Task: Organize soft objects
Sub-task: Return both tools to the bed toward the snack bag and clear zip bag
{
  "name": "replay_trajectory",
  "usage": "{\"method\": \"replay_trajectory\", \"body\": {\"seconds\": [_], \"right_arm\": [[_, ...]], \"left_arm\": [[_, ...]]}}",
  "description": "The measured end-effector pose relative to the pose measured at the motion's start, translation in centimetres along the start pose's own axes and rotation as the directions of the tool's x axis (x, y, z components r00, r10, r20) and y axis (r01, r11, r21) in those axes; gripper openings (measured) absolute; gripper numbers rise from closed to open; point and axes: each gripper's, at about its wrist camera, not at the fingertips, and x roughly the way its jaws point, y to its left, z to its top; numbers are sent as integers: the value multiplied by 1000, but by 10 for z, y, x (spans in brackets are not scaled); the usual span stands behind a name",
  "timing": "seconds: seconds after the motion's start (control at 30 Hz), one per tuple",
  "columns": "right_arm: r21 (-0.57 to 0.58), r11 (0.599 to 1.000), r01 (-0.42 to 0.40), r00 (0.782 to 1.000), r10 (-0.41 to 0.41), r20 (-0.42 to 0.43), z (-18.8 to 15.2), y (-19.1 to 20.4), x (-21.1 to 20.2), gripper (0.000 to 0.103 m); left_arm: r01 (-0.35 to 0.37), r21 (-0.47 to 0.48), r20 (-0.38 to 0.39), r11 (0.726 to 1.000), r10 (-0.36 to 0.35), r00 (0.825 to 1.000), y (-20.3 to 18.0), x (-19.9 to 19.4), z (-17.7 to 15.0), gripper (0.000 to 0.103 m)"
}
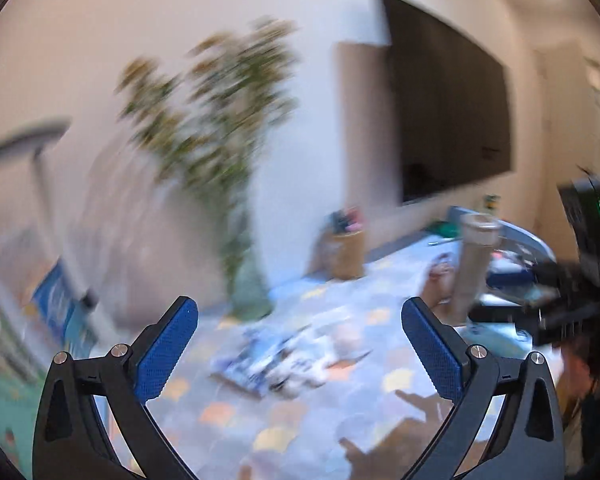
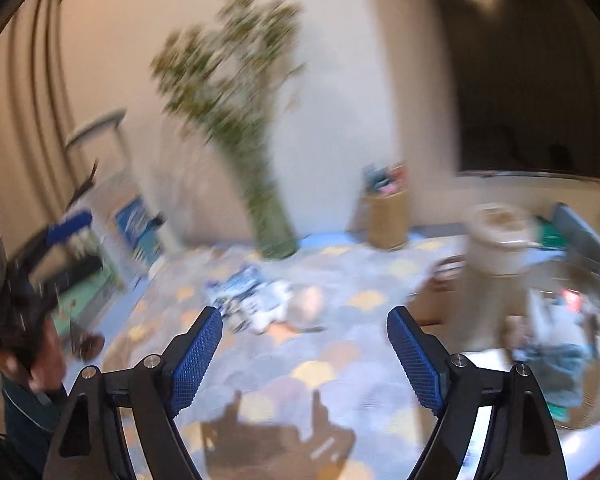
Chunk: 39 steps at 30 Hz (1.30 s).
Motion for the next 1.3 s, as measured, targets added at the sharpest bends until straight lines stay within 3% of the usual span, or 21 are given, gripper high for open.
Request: {"method": "replay_trajectory", "body": {"seconds": [0.1, 0.2, 0.4, 0.47, 0.53, 0.63, 0.9, 1.13, 1.3], "right_arm": [[11, 1000, -25, 998, 26, -55, -12, 11, 46, 83], [34, 999, -15, 993, 19, -119, -33, 13, 102, 83], [81, 996, 21, 983, -6, -184, -72, 2, 155, 83], [109, 993, 54, 977, -30, -211, -76, -7, 158, 83], [129, 986, 104, 975, -75, -211, -76, -14, 160, 84], [166, 976, 138, 963, -93, -254, -78, -23, 169, 85], [43, 972, 229, 935, -208, -288, -78, -6, 175, 90], [93, 983, 160, 945, -125, -303, -76, -14, 173, 100], [48, 982, 181, 932, -156, -327, -77, -5, 177, 102]], "left_arm": [[-60, -92, -81, 994, 53, 995, 31, 29, -33, 102], [-125, -126, -193, 984, 99, 976, 46, 69, -75, 102], [-147, -228, -316, 962, 70, 946, 61, 123, -146, 101], [-180, -233, -385, 956, 79, 919, 63, 134, -151, 100], [-194, -238, -364, 952, 97, 926, 63, 131, -151, 102], [-225, -236, -400, 945, 116, 909, 63, 134, -155, 102], [-235, -210, -423, 949, 128, 897, 63, 139, -157, 102], [-236, -225, -425, 945, 122, 897, 66, 138, -157, 102], [-237, -220, -413, 946, 129, 902, 64, 135, -155, 102]]}}
